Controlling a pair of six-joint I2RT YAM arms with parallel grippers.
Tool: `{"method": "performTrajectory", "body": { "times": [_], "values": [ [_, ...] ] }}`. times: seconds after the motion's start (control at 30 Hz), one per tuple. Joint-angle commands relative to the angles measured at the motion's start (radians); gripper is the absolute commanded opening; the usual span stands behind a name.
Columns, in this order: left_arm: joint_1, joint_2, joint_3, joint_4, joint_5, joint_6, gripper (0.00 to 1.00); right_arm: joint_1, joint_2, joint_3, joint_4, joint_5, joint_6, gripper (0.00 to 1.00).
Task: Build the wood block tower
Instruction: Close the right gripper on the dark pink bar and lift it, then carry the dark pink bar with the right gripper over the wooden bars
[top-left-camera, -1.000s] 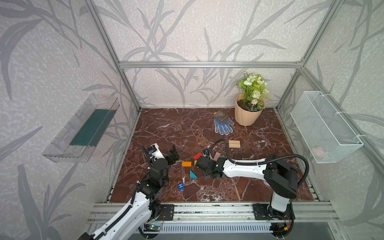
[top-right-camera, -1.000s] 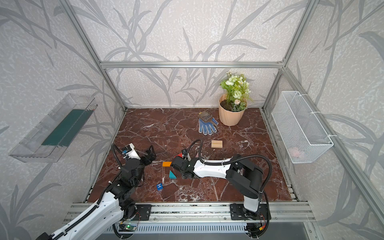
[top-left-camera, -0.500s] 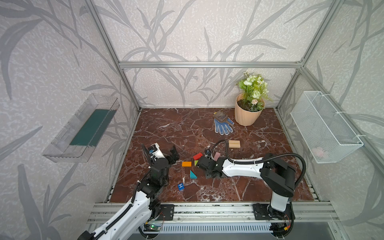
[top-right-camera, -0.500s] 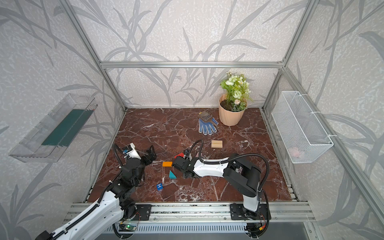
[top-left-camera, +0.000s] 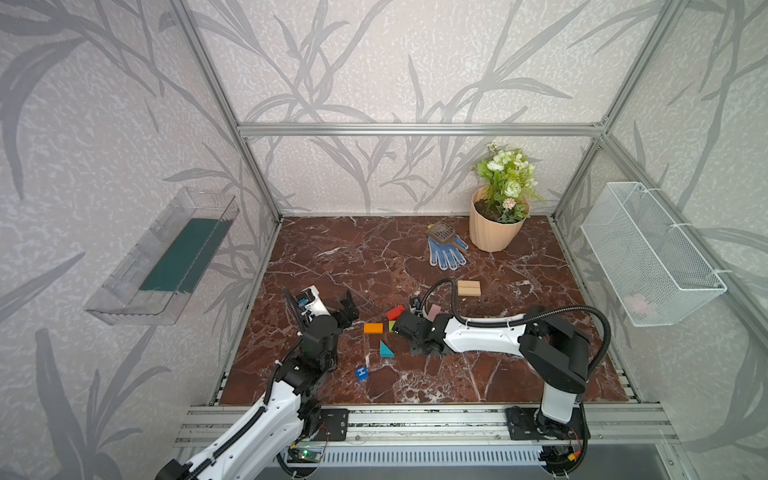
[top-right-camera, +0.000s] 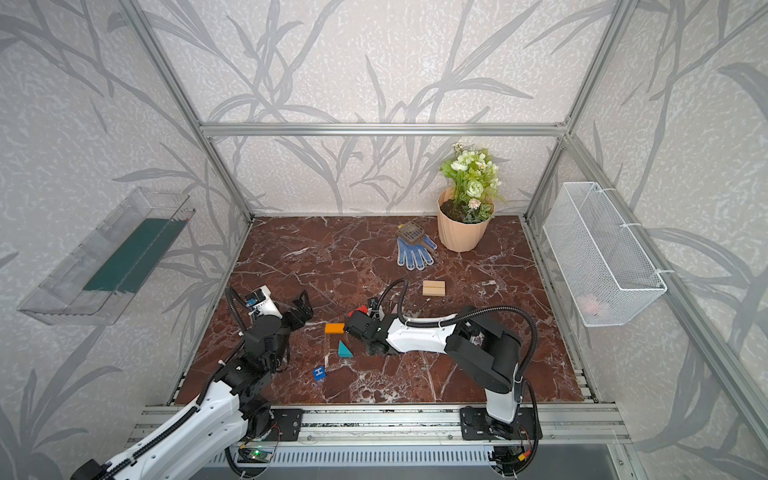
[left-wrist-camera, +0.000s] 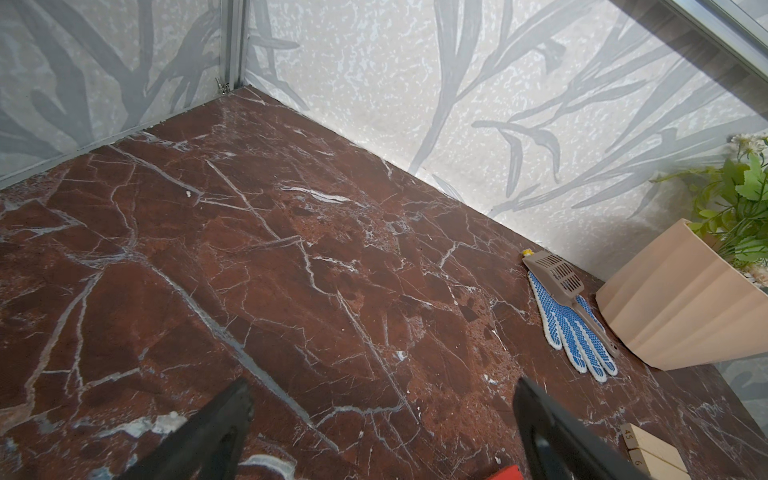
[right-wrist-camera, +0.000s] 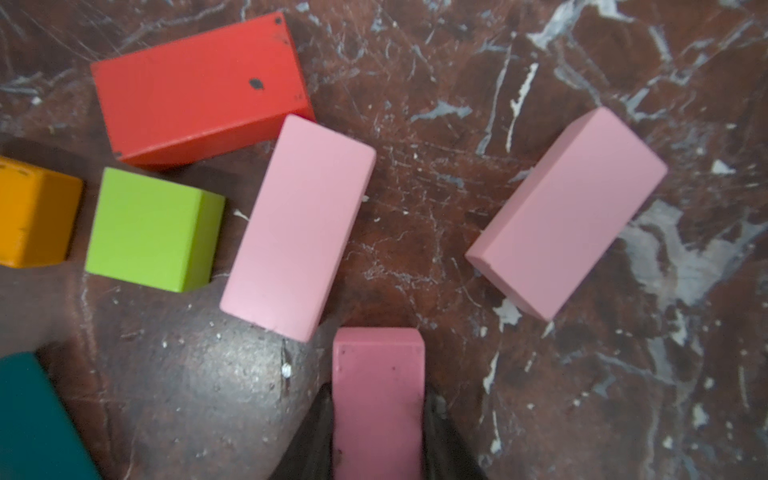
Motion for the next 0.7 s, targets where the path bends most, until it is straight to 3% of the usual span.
{"method": "performTrajectory", "body": {
  "times": [0.0,0.4,0.67],
  "values": [
    [0.003,0.006,0.033,0.023,0.016,-0.01,0.99,-0.003,-0.027,-0.007,-0.035,0.015,0.006,0.25],
    [0.005,0.082,0.117,0.036,0.267,0.056,0.99,-0.058,-0.245,-0.081,-0.088,0.056,-0.011,0.21],
    [0.005,0.113,0.159,-0.018,0.258,0.078,0.99,-0.276,-0.477,-0.215,-0.139,-0.027,-0.073,0.18]
  ]
}}
